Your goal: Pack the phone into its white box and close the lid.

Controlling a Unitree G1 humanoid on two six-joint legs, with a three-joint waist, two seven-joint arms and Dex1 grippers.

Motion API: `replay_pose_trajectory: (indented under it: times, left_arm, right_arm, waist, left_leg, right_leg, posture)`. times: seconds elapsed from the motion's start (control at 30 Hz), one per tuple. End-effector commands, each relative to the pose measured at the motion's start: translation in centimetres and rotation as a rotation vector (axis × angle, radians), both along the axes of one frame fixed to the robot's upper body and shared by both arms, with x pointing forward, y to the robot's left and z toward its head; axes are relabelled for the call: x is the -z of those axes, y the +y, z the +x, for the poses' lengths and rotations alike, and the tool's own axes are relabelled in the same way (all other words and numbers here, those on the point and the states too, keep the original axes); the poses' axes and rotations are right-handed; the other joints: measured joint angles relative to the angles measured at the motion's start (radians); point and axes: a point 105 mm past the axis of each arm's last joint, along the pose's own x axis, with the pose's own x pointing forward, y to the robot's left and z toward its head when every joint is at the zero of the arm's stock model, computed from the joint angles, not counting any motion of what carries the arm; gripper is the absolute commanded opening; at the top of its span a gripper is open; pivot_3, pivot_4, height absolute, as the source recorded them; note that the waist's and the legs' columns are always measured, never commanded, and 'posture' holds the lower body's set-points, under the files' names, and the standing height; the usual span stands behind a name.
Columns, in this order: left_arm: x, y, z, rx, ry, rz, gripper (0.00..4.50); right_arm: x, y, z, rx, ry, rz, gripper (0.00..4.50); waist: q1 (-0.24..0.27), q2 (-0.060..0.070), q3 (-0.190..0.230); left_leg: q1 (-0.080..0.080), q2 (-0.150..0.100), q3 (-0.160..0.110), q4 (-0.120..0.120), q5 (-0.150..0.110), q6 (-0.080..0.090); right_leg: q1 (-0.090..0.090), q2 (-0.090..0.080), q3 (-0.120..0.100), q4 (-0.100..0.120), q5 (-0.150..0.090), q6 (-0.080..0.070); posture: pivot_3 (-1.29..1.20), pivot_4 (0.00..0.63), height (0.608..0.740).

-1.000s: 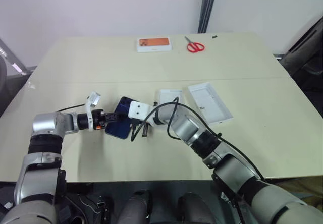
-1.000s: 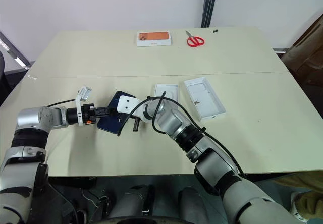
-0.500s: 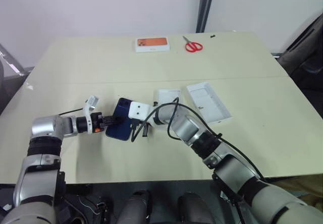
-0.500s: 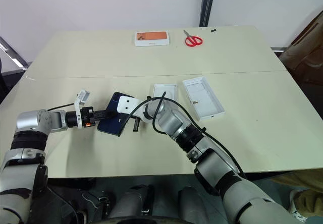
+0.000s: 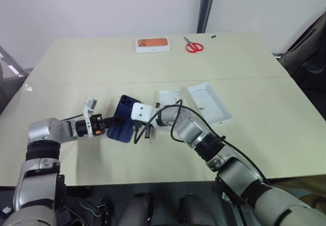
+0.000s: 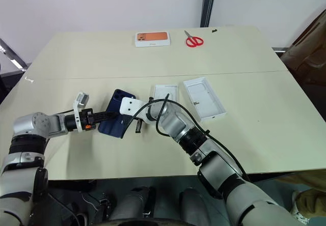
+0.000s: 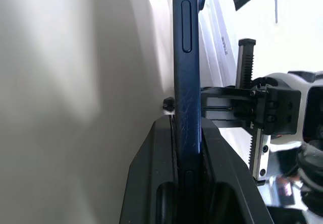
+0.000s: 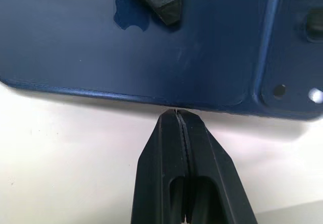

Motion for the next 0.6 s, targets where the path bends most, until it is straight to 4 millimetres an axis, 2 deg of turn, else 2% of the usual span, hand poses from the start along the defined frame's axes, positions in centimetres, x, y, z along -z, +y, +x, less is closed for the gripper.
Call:
replay_pose_trajectory:
  times: [0.03,0.07,0.17,0.3,0.37,0.5,0.6]
  left_arm:
    - [0.1,0.8,0.1,-0.072,0.031,-0.071,0.06]
    - [-0.6,1.1,0.3,-0.098,0.025,-0.131,0.06]
    - [-1.9,1.5,0.4,-0.125,0.010,-0.228,0.00]
    - [-3.0,1.6,0.6,-0.163,-0.050,-0.274,0.00]
    - [-3.3,1.5,0.9,-0.186,-0.059,-0.284,0.00]
    - [-4.3,0.3,0.7,-0.160,-0.117,-0.259,0.00]
    - [-5.0,-0.7,0.7,-0.142,-0.136,-0.279,0.00]
  right_arm:
    - [-3.8,0.2,0.4,0.009,-0.005,0.205,0.00]
    - [-4.5,0.0,0.2,0.004,0.038,0.269,0.00]
    - [-5.8,-0.6,0.1,0.006,0.125,0.379,0.89]
    - [-6.7,-3.5,-1.2,-0.063,0.105,0.413,2.82]
    - [-6.6,-5.1,-2.4,-0.112,0.119,0.395,2.82]
    - [-6.2,-7.5,-3.4,-0.153,0.077,0.340,2.82]
    - [-4.6,-9.5,-4.3,-0.185,0.053,0.230,2.82]
  waist:
    - [0.000,0.000,0.000]
    - [0.000,-0.001,0.001]
    - [-0.003,-0.002,0.002]
    - [0.001,-0.002,0.002]
    - [0.003,-0.003,0.003]
    - [0.003,-0.004,0.004]
    - [0.001,-0.004,0.004]
  left_leg:
    - [0.000,0.000,0.000,0.000,0.000,0.000]
    - [-0.001,0.000,0.000,0.000,0.000,0.000]
    - [-0.001,0.001,0.000,0.000,0.000,0.000]
    - [-0.004,0.001,0.000,0.000,0.000,0.001]
    - [-0.007,0.001,0.000,0.002,0.000,0.000]
    - [-0.012,0.001,0.000,0.003,0.000,0.000]
    - [-0.012,0.001,0.000,0.002,0.000,0.000]
  right_leg:
    - [0.000,0.000,0.000,0.000,0.000,0.000]
    - [0.000,0.000,0.000,0.000,0.000,0.000]
    - [-0.001,0.000,0.000,0.000,0.000,0.000]
    - [-0.003,0.000,0.000,0.000,0.000,0.000]
    - [-0.005,0.000,0.000,-0.001,0.000,0.000]
    - [-0.007,0.000,0.000,-0.001,0.000,0.000]
    - [-0.005,0.000,0.000,0.000,0.000,0.000]
  posture:
    - [0.00,0.150,0.734]
    - [0.00,0.150,0.734]
    - [0.00,0.150,0.734]
    - [0.00,0.150,0.734]
    - [0.00,0.150,0.734]
    - [0.00,0.150,0.734]
    - [0.00,0.150,0.734]
